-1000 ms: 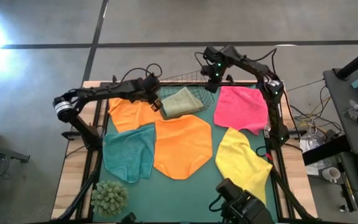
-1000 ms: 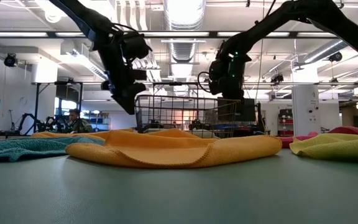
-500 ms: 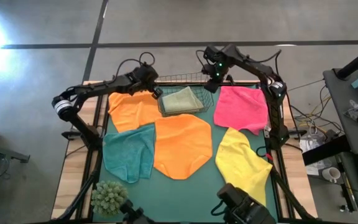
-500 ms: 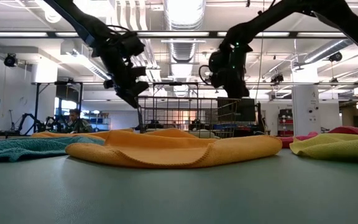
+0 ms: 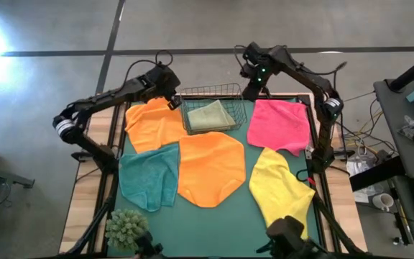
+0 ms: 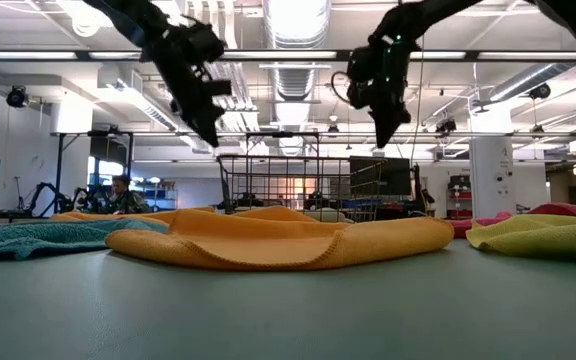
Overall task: Fold microfiber towels
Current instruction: Fold the orange microfiber cloth
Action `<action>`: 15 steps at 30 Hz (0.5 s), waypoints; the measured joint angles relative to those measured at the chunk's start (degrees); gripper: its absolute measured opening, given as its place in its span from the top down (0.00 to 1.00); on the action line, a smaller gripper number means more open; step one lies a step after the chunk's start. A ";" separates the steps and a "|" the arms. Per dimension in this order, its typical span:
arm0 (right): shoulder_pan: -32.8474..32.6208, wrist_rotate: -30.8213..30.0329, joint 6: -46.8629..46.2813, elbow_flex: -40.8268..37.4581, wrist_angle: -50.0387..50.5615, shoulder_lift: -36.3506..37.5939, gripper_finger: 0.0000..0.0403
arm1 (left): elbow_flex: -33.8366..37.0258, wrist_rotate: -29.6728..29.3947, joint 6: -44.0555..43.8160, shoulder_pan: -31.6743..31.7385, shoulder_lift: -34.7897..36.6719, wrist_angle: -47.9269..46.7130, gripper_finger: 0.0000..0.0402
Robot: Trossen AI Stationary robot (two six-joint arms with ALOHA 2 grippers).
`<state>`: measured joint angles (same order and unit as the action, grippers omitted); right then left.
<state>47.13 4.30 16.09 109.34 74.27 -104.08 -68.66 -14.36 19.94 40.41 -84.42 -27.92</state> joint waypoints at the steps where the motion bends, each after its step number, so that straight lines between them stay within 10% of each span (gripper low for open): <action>1: 0.00 0.09 0.38 0.00 0.01 0.73 0.98 | 0.16 1.48 0.04 -0.68 1.10 -0.79 0.93; 15: 0.00 0.23 3.30 -0.35 0.47 5.80 0.98 | 5.47 14.81 -0.58 -19.65 5.58 -4.20 0.93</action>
<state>47.13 4.54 19.39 108.99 74.74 -98.28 -63.19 0.45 19.36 20.77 -78.84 -32.13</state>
